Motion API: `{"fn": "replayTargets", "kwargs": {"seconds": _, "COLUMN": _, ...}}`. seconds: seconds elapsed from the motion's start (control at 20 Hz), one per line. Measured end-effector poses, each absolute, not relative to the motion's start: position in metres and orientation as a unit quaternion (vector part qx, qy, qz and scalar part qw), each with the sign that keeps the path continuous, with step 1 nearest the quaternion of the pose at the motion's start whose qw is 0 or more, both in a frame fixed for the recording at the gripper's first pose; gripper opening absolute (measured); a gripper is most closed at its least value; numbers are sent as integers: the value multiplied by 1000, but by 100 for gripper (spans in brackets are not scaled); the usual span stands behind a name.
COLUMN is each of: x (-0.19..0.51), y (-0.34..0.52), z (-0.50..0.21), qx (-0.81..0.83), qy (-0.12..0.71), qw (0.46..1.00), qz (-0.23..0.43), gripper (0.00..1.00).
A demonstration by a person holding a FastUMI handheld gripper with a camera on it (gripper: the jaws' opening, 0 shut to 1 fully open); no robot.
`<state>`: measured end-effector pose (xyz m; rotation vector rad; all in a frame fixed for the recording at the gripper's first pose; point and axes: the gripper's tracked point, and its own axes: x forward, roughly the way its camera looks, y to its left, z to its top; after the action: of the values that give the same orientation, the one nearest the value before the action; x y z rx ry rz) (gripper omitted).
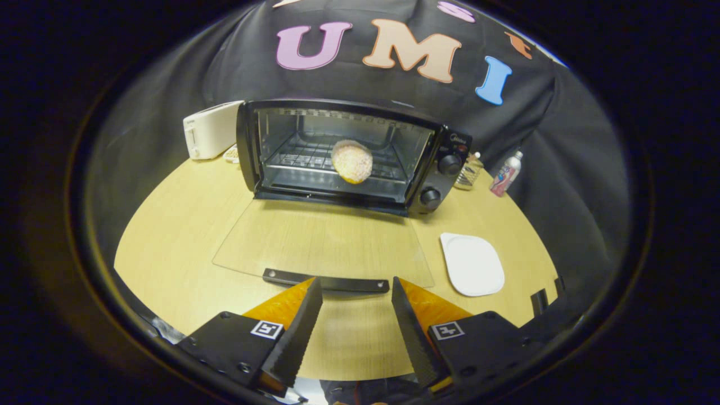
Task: Open the toaster oven, put the food inside, and close the toaster oven door.
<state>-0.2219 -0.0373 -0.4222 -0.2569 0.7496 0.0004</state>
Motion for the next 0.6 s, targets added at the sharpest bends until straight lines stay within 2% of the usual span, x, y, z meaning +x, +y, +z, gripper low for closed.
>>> {"fn": "replayTargets", "kwargs": {"seconds": 0.6, "x": -231, "y": -37, "z": -478, "qx": -78, "qy": 437, "qw": 896, "qz": 14, "gripper": 81}}
